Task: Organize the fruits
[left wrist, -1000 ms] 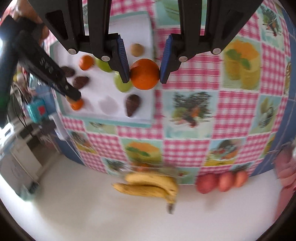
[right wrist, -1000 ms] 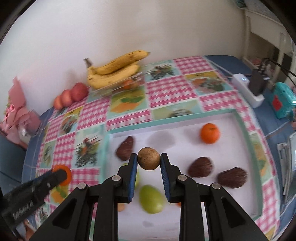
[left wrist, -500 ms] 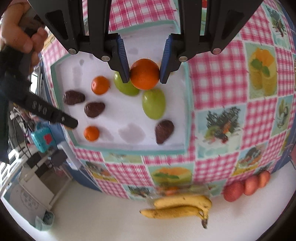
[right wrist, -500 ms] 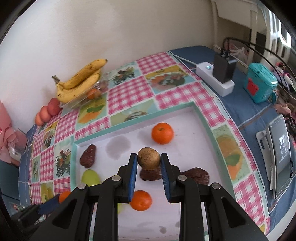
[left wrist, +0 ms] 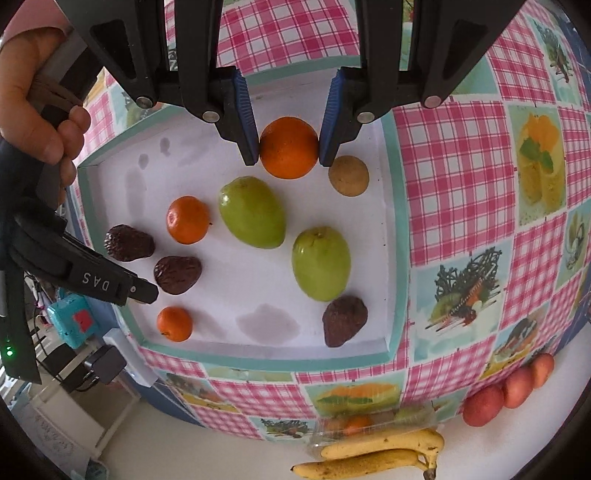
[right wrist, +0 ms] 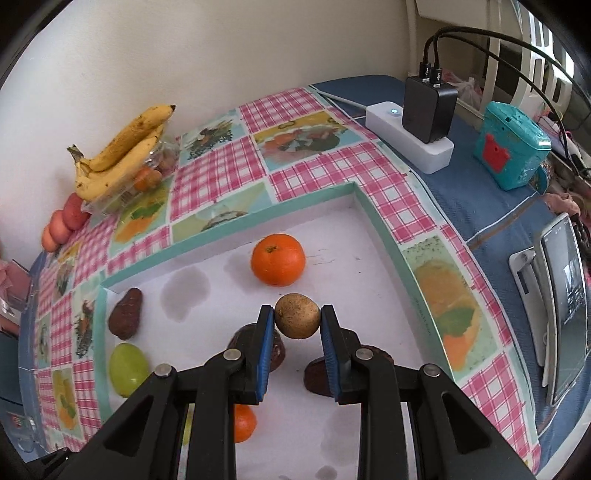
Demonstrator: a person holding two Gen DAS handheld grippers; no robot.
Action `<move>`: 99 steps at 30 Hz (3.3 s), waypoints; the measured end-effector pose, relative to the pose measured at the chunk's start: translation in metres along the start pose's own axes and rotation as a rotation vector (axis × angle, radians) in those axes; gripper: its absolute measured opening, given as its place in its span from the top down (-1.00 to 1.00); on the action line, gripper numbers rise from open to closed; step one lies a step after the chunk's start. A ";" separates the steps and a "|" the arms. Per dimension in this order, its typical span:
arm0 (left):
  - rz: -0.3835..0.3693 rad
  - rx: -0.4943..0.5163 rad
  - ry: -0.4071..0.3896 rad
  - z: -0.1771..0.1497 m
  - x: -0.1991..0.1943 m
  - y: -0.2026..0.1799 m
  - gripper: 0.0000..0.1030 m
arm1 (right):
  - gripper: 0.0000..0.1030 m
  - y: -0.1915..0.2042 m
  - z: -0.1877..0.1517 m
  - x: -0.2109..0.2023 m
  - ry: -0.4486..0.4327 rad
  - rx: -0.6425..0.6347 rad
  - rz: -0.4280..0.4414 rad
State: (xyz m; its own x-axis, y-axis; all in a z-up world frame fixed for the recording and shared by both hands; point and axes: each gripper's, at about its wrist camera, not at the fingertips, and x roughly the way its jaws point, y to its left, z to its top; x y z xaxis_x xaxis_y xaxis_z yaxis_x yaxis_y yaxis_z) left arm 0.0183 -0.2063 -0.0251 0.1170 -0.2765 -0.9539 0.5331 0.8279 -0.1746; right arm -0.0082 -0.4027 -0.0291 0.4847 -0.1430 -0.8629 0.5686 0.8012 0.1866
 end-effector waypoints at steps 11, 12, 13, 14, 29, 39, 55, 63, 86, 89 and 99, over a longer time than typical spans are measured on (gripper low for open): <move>0.008 -0.009 0.015 0.001 0.015 -0.002 0.31 | 0.49 -0.001 -0.006 0.018 0.052 -0.007 -0.026; 0.008 -0.010 0.015 0.001 0.016 -0.002 0.30 | 0.49 0.000 -0.006 0.019 0.054 -0.008 -0.027; 0.008 -0.011 0.015 0.001 0.016 -0.001 0.30 | 0.49 0.000 -0.007 0.019 0.055 -0.006 -0.026; 0.008 -0.011 0.014 0.001 0.016 -0.001 0.30 | 0.49 0.000 -0.006 0.020 0.057 -0.003 -0.023; -0.016 -0.011 0.006 0.005 0.006 0.001 0.17 | 0.46 -0.001 -0.007 0.020 0.081 0.001 -0.055; 0.137 -0.095 -0.121 0.001 -0.026 0.046 -0.61 | -0.22 0.012 -0.014 -0.007 0.055 -0.038 -0.123; 0.344 -0.204 -0.302 -0.060 -0.085 0.123 -1.00 | -0.82 0.081 -0.086 -0.062 0.049 -0.137 0.050; 0.335 -0.247 -0.283 -0.081 -0.089 0.141 -1.00 | -0.82 0.103 -0.109 -0.068 0.084 -0.204 0.064; 0.442 -0.297 -0.228 -0.082 -0.091 0.138 -1.00 | -0.82 0.109 -0.112 -0.064 0.100 -0.243 0.046; 0.441 -0.305 -0.226 -0.082 -0.091 0.139 -1.00 | -0.82 0.111 -0.112 -0.065 0.099 -0.250 0.042; 0.425 -0.308 -0.219 -0.082 -0.090 0.139 -1.00 | -0.82 0.113 -0.112 -0.066 0.093 -0.267 0.036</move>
State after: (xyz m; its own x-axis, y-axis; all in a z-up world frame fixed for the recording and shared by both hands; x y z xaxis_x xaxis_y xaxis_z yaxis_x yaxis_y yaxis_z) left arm 0.0127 -0.0264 0.0161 0.4565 0.0448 -0.8886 0.1357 0.9835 0.1193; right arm -0.0507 -0.2377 -0.0038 0.4316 -0.0680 -0.8995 0.3507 0.9313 0.0979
